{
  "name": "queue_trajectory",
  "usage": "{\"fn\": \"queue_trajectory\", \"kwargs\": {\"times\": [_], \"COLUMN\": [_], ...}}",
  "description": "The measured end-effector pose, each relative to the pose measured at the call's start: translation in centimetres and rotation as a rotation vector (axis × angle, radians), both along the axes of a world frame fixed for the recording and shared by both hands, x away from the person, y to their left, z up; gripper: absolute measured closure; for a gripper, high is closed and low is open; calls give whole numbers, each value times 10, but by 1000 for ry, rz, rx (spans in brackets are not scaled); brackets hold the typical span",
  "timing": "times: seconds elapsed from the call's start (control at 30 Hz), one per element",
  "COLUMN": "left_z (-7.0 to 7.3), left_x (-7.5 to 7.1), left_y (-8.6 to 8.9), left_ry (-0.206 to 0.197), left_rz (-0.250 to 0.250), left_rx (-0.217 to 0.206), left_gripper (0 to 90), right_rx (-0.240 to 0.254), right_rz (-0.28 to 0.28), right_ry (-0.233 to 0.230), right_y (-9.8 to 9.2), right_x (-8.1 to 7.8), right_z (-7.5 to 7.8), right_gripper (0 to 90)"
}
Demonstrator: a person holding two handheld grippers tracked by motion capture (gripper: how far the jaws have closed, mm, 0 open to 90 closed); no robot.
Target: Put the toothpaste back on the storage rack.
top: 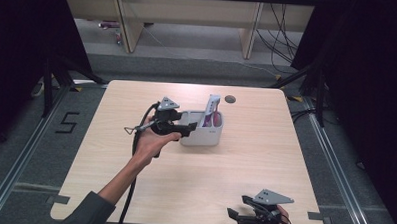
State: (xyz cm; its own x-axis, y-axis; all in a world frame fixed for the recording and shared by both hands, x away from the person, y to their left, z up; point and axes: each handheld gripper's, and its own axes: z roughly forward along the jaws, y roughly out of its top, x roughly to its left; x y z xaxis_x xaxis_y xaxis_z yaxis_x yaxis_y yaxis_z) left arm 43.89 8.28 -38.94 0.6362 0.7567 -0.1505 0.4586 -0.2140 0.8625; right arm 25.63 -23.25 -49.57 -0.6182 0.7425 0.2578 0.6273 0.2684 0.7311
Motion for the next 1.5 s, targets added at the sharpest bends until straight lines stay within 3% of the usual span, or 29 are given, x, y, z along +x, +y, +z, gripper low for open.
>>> {"fn": "queue_trajectory", "kwargs": {"times": [0.07,0.13,0.17,0.2,0.23,0.53,1.0,1.03,1.13,1.2,1.23,1.27,1.5], "left_z": [0,0,0,1,1,-2,-15,-15,-15,-16,-16,-16,-20], "left_x": [-4,-8,-10,-12,-14,-28,-50,-52,-57,-61,-63,-64,-76], "left_y": [4,7,9,11,12,30,62,65,71,75,77,78,88], "left_ry": [-4,-7,-11,-10,-14,-20,-28,-30,-39,-39,-44,-45,-48], "left_rz": [-13,-11,-21,-15,-20,-26,-35,-32,-28,-25,-31,-28,-32], "left_rx": [17,4,15,9,3,-21,-22,-23,-24,-21,-15,-17,-16], "left_gripper": [298,295,294,294,294,270,221,220,220,218,218,218,217], "right_rx": [-10,-11,-8,-17,-12,-9,-14,-33,-11,-3,-25,-10,-18], "right_rz": [0,-5,-16,-1,-6,-6,-2,12,-2,0,10,16,10], "right_ry": [-2,-9,31,-4,12,8,6,-31,8,-8,-29,-14,-31], "right_y": [-1,-1,0,-1,0,-1,-1,-3,-1,-2,-4,-5,-5], "right_x": [0,0,-2,1,0,0,1,3,0,1,2,2,2], "right_z": [0,0,2,1,1,1,1,0,1,0,0,-1,-2], "right_gripper": [284,284,285,284,284,284,284,284,284,284,284,284,284]}}
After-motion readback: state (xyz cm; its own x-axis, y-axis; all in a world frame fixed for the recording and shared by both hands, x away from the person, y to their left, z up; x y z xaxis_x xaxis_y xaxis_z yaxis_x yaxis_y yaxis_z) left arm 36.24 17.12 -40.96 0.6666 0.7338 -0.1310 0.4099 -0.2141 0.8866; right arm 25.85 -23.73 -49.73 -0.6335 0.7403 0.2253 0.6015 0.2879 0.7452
